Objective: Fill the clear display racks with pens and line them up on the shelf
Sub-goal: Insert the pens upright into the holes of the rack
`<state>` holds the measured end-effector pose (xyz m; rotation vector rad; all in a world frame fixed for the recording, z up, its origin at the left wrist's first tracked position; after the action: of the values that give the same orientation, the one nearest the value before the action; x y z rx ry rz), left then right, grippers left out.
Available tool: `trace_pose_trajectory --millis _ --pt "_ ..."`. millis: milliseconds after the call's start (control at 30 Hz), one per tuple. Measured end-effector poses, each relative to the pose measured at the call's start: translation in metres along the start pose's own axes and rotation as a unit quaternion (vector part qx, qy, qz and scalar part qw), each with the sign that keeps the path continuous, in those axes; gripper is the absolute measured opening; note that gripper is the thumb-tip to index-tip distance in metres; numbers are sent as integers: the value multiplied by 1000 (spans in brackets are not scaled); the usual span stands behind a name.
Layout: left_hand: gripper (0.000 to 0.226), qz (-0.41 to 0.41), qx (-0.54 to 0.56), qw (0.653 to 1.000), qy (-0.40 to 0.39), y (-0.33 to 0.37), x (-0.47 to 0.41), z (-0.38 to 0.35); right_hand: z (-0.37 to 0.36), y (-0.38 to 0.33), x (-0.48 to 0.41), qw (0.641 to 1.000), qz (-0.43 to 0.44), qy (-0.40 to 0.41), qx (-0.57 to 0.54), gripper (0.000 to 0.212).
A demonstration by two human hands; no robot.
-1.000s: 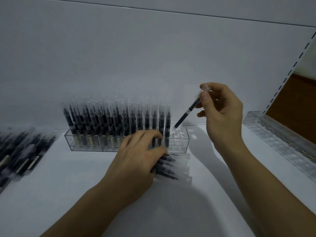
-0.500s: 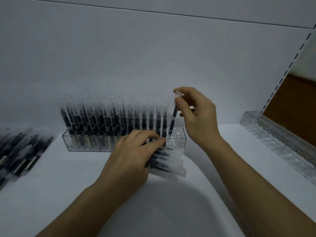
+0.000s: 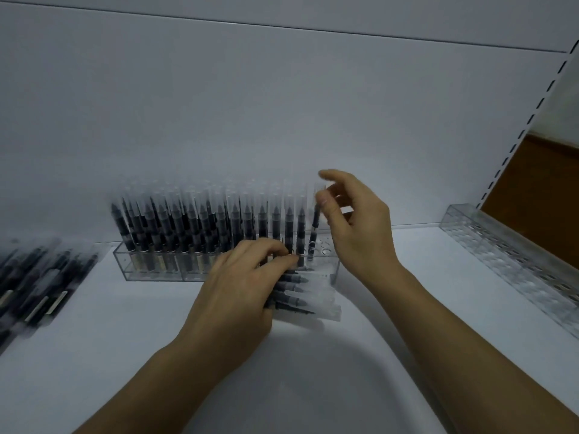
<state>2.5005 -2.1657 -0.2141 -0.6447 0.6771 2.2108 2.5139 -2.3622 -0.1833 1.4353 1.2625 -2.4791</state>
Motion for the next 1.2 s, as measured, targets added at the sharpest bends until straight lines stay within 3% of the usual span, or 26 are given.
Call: trace_pose_trajectory --millis 100,200,267,333,567,700,800,967,1067,1200 --pt "66 15 25 997 74 -5 0 10 14 -10 4 998 -5 57 -35 26" --pt "49 101 184 975 78 -7 2 15 24 -29 8 996 28 52 -71 16" --pt "26 222 328 918 24 -4 2 8 22 -41 14 994 78 18 -79 16" --pt "17 296 414 861 -9 2 3 3 16 -48 21 992 93 -23 -86 17" --pt "24 304 517 799 -36 11 1 9 -1 -45 36 981 -11 -112 -156 35" --pt "29 294 519 797 -90 15 2 8 0 -46 34 973 -53 -120 -190 33" --pt "26 277 521 805 -67 16 1 6 3 -49 29 965 -76 -113 -225 32" --pt "28 235 461 852 77 3 0 9 17 -40 11 937 -169 14 -304 30" --pt "34 205 401 890 76 -2 3 7 26 -27 2 919 -218 80 -317 35" --pt "34 186 387 902 42 3 5 5 37 -16 -4 924 -213 144 -284 39"
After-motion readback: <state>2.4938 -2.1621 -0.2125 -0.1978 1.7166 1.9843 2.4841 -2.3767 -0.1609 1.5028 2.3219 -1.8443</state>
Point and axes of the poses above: each hand's wrist, its own x-axis away from the middle knuckle, its own z-axis out of the back of the hand, y = z × x, the point moved 3 cm from there along -x, towards the middle knuckle, and after that the axes turned 10 degrees about y, right-handed, at the moved point
